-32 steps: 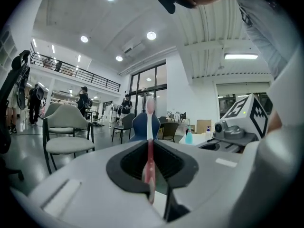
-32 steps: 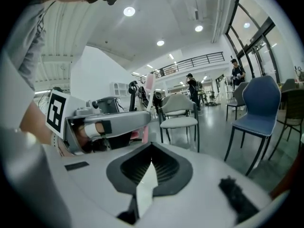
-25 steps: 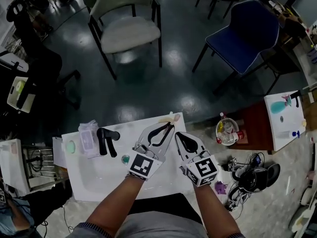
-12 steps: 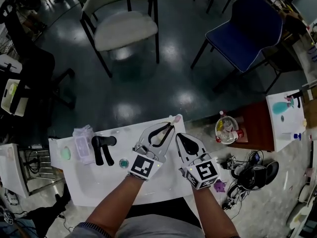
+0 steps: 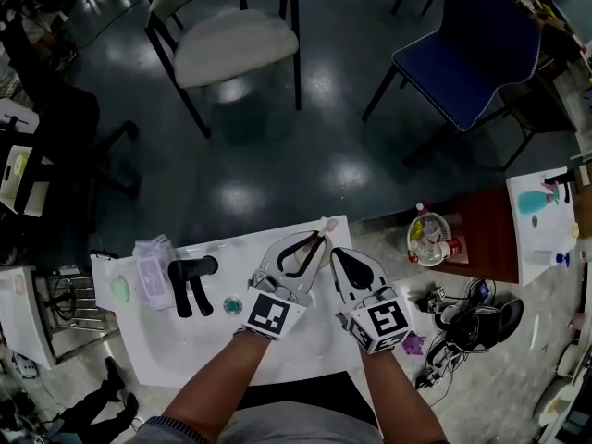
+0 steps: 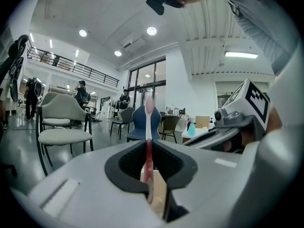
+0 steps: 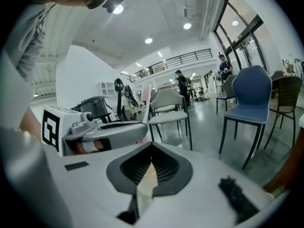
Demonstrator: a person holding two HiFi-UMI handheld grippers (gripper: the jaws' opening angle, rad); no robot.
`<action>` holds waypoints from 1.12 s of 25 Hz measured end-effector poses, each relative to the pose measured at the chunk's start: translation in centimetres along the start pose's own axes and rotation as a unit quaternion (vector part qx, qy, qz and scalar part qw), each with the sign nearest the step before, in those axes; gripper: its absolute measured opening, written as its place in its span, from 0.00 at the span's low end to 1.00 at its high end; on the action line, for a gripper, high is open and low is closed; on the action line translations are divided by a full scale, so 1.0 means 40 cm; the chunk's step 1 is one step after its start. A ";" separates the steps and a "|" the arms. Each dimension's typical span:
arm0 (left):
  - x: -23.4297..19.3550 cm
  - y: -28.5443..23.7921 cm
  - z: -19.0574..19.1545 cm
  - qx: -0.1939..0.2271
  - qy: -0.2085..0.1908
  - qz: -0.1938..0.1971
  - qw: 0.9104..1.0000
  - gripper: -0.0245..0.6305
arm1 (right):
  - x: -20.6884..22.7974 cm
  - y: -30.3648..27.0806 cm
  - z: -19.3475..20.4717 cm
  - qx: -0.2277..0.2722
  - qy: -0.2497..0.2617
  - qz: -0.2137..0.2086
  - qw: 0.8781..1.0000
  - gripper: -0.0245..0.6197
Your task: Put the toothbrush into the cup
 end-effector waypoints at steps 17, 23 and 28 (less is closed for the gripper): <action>-0.018 -0.001 0.089 -0.048 -0.021 -0.010 0.999 0.08 | 0.009 -0.023 0.043 -0.013 -0.011 0.005 1.000 0.06; -0.016 -0.010 0.093 -0.054 -0.019 -0.002 0.998 0.14 | 0.007 -0.028 0.048 -0.013 -0.014 0.004 1.000 0.06; -0.020 -0.004 0.087 -0.055 -0.012 -0.006 0.998 0.15 | 0.005 -0.025 0.041 -0.009 -0.013 0.001 1.000 0.06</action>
Point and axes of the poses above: the fingertips, and each gripper's own axes: y backward along the fingers, x to its right, z out of its underside, the point moved 4 cm from there along y, backward along the fingers, and after that the axes turned 5 degrees about y, right-handed, at the moved point
